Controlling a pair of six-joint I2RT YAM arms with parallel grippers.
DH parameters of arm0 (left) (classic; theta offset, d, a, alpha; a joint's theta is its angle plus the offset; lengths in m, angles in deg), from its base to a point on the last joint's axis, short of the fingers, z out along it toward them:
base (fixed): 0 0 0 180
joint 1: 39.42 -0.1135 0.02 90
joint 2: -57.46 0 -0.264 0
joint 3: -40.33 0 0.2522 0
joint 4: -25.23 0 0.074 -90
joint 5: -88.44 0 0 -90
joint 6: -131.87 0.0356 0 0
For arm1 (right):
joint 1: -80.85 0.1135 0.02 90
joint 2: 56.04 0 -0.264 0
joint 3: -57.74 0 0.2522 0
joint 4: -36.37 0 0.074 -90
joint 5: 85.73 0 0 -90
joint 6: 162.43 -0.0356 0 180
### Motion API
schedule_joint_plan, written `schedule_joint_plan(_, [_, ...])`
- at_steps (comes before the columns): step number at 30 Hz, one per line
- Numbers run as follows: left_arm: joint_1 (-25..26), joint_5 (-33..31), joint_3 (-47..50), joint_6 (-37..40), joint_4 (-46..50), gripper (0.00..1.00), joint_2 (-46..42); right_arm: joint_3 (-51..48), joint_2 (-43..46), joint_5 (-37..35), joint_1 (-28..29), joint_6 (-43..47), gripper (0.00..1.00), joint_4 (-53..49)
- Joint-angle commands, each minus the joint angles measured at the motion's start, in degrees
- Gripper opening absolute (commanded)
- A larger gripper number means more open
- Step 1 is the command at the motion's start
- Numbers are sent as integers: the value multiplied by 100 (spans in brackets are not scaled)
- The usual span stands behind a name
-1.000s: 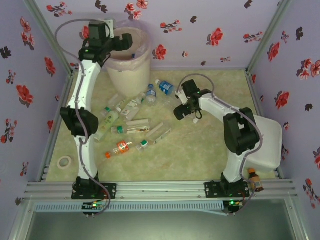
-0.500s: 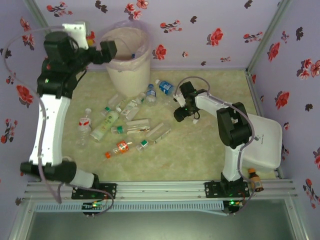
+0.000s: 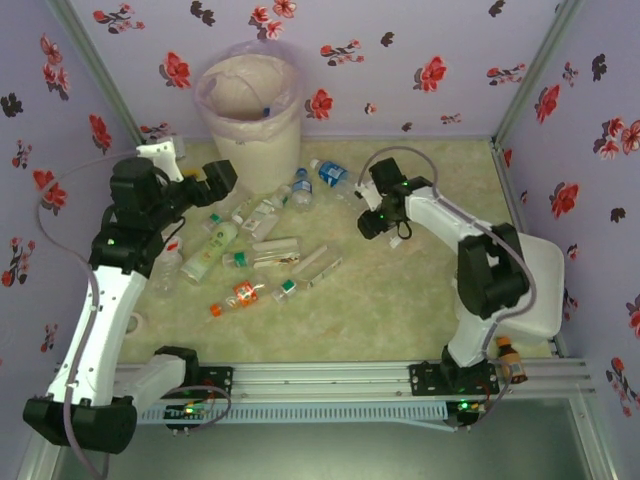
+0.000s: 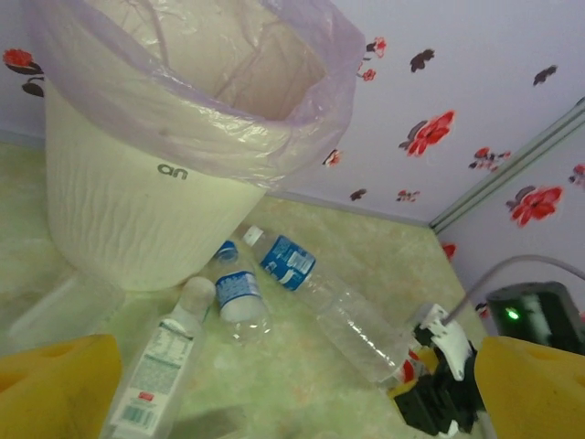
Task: Put the plastic bottles in the bin
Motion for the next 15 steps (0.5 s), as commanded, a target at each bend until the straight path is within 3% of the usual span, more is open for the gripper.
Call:
schedule_joint_plan(1, [201, -49, 537, -989, -1621, 100, -9, -287, 758, 54, 1, -326, 54, -228])
schedule_joint_plan(4, [529, -111, 742, -1381, -2449, 100, 303, -678, 1387, 236, 177, -827, 53, 29])
schedule_joint_plan(9, [1132, -216, 431, -1617, -2542, 100, 1229, -1752, 2529, 546, 748, -1852, 48, 1614])
schedule_joint_plan(15, [1823, -457, 336, -1729, -2854, 100, 1850, -2377, 2851, 1300, 1133, -2626, 45, 3051])
